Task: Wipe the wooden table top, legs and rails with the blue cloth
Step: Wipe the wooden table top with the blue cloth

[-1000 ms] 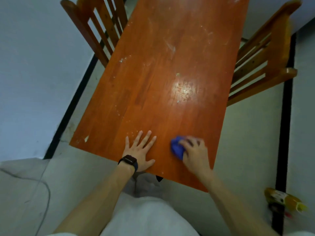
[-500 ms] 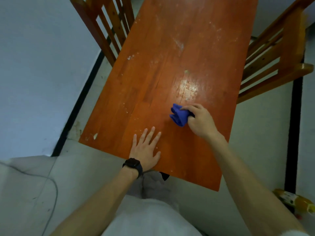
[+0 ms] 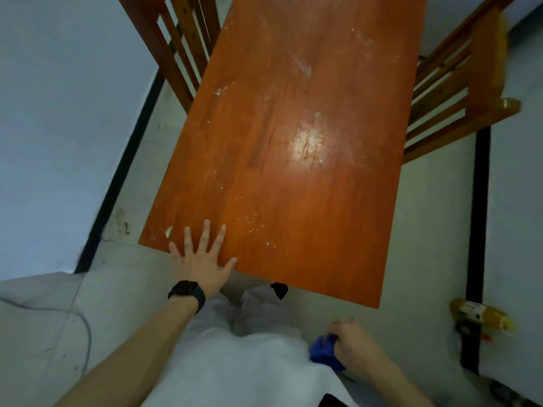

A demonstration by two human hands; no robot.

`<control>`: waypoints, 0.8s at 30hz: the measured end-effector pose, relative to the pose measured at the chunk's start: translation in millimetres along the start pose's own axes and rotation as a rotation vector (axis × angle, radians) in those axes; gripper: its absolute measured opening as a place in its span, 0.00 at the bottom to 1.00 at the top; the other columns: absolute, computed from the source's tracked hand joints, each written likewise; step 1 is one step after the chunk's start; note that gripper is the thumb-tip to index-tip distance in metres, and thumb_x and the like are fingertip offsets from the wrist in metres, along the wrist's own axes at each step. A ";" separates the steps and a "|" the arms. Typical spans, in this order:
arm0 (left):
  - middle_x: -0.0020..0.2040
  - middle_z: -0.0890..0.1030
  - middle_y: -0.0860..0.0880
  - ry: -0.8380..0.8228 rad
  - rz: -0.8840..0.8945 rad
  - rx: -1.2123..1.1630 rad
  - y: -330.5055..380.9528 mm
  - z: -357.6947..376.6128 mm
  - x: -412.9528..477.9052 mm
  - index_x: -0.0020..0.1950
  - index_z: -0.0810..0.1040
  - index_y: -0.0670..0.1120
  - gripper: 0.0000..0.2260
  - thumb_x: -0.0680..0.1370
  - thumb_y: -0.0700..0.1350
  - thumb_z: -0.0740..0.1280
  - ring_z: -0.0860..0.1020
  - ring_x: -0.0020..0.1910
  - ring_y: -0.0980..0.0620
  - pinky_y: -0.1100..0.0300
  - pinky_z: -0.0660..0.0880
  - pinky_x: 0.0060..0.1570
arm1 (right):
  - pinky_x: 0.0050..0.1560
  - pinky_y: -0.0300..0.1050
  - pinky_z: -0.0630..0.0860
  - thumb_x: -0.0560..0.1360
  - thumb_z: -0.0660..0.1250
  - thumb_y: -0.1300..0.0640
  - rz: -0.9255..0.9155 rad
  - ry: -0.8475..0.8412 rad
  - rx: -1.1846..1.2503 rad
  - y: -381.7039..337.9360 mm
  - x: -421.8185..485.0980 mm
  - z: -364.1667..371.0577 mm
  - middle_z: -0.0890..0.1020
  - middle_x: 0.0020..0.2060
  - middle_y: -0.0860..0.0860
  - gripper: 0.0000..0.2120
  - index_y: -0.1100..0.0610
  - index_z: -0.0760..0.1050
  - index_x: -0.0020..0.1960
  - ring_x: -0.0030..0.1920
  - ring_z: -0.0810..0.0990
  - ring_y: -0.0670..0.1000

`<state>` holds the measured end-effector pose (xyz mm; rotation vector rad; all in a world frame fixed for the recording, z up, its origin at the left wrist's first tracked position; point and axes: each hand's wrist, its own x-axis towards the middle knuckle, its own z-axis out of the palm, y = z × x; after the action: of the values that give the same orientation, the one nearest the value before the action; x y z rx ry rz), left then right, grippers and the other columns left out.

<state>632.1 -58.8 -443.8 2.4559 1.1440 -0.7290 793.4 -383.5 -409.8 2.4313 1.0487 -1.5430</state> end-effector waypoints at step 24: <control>0.80 0.38 0.50 0.069 0.119 -0.029 -129.0 -14.8 12.7 0.80 0.40 0.58 0.36 0.79 0.66 0.54 0.41 0.79 0.45 0.37 0.47 0.74 | 0.53 0.52 0.72 0.74 0.59 0.63 0.152 0.162 -0.170 -117.6 40.5 -11.5 0.76 0.56 0.45 0.18 0.45 0.79 0.54 0.60 0.70 0.52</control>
<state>543.0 36.3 -449.7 2.5178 1.0141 -0.5937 744.4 -268.8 -404.2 2.4850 0.9497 -1.1788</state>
